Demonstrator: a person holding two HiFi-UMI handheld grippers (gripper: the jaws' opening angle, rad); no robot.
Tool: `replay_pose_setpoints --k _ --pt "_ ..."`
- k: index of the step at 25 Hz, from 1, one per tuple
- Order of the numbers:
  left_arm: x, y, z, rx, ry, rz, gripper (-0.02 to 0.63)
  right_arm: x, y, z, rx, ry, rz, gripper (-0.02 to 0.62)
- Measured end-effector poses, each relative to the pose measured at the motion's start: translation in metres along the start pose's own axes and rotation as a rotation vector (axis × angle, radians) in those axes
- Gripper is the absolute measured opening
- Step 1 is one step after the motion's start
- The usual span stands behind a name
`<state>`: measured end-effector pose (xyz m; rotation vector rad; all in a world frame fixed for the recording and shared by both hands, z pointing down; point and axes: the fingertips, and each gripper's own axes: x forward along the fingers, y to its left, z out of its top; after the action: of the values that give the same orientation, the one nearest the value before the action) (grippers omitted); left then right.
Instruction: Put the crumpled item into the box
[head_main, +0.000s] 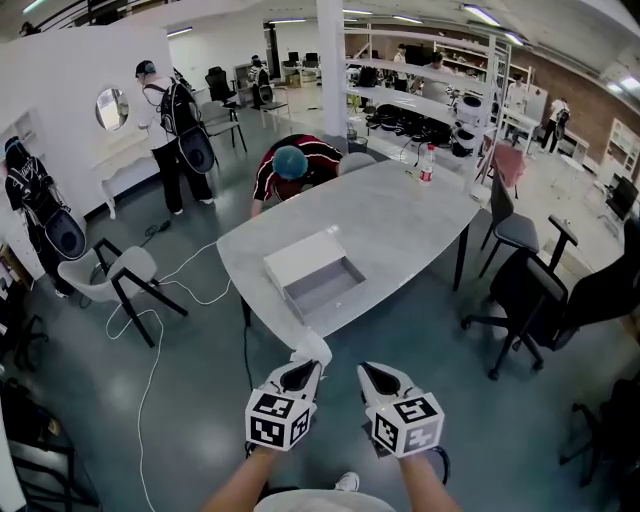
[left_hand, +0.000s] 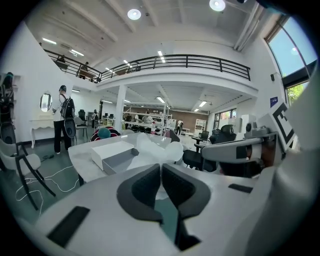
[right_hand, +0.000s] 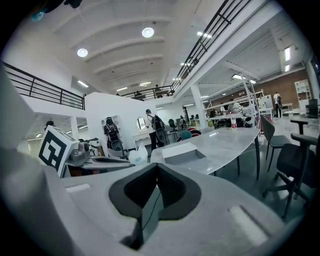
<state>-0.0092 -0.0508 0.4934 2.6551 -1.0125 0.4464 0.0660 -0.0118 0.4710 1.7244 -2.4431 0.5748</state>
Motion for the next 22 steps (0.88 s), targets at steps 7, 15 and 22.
replay_pose_setpoints --k 7,15,22 --pt "0.019 -0.01 0.006 0.0 0.026 -0.004 0.017 0.002 -0.023 0.013 0.004 -0.008 0.022 0.005" --pt "0.042 0.002 0.005 -0.019 0.048 0.013 0.017 0.017 -0.041 0.013 0.0 0.001 0.034 0.005" --pt "0.073 0.028 0.014 -0.033 0.054 0.012 0.017 0.052 -0.059 0.022 -0.014 0.024 0.04 0.005"
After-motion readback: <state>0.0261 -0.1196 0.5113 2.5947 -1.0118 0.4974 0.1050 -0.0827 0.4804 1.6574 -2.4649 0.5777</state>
